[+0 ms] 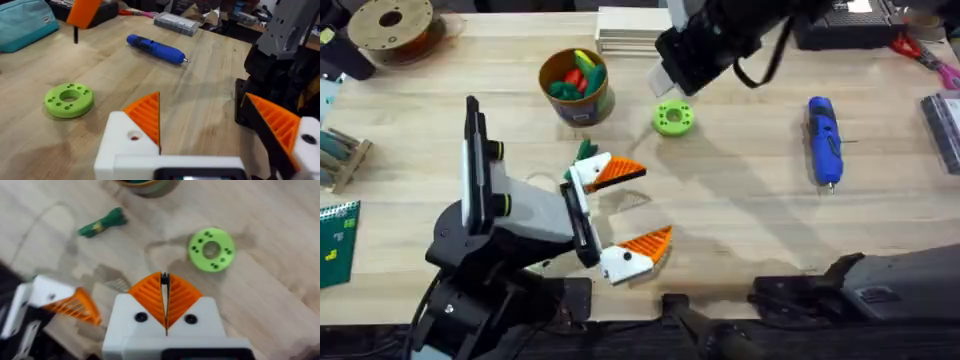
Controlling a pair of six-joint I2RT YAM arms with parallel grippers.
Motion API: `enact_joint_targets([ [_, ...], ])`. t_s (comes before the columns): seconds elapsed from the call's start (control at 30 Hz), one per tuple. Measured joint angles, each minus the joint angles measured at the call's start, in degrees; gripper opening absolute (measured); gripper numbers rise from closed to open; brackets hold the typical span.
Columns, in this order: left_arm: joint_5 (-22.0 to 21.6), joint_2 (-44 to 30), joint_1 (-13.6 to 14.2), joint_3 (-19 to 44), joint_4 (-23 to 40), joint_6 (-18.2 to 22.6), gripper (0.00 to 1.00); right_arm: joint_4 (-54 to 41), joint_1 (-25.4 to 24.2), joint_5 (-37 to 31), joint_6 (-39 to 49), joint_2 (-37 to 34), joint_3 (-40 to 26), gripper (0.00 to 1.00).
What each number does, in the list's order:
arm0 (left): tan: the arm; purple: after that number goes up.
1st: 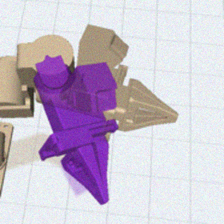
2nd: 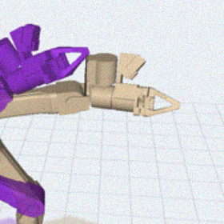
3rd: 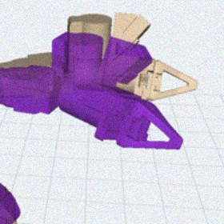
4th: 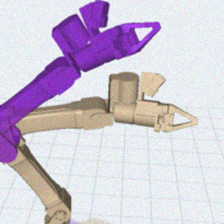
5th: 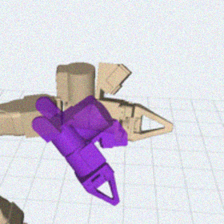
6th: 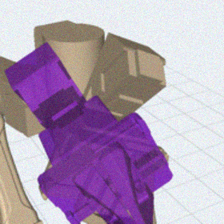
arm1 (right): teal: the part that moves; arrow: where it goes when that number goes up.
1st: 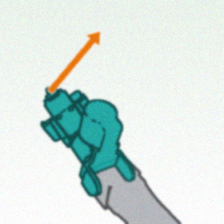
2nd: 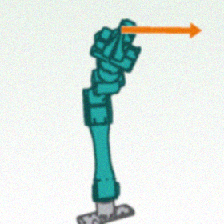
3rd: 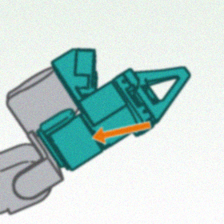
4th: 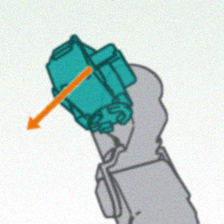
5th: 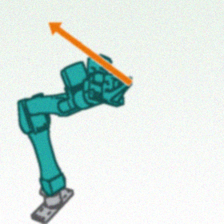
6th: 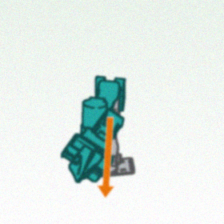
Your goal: Pick up the gripper from the table and insert it into the empty holder that is missing its gripper. Then pick up a screw, insert it into the mounting hole, and use the screwdriver to tighten it. Finally, clean up the table by picking up the vegetable and placing it into the bucket.
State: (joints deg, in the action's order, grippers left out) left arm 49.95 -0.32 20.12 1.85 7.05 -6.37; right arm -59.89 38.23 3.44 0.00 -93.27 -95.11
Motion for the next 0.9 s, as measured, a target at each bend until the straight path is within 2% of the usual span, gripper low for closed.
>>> enact_joint_targets([
  [0.2,0.0,0.01,0.0,0.0,0.0,0.0,0.986,-4.58,0.44,10.13,0.61,1.53,0.06,0.008],
  [0.33,0.0,0.02,0.0,0.0,0.0,0.0,0.986,-4.12,3.74,14.03,0.42,1.52,0.26,0.008],
  [0.47,0.0,0.0,0.0,0.0,0.0,0.0,0.986,-1.63,7.98,15.83,0.42,1.52,0.28,0.008],
  [0.5,0.0,0.02,0.0,0.0,0.0,0.0,0.987,-0.92,10.51,16.44,0.42,1.52,0.31,0.008],
  [0.9,0.0,0.0,0.0,0.0,0.0,0.0,0.986,-0.28,14.06,13.94,0.42,0.7,0.33,0.008],
])
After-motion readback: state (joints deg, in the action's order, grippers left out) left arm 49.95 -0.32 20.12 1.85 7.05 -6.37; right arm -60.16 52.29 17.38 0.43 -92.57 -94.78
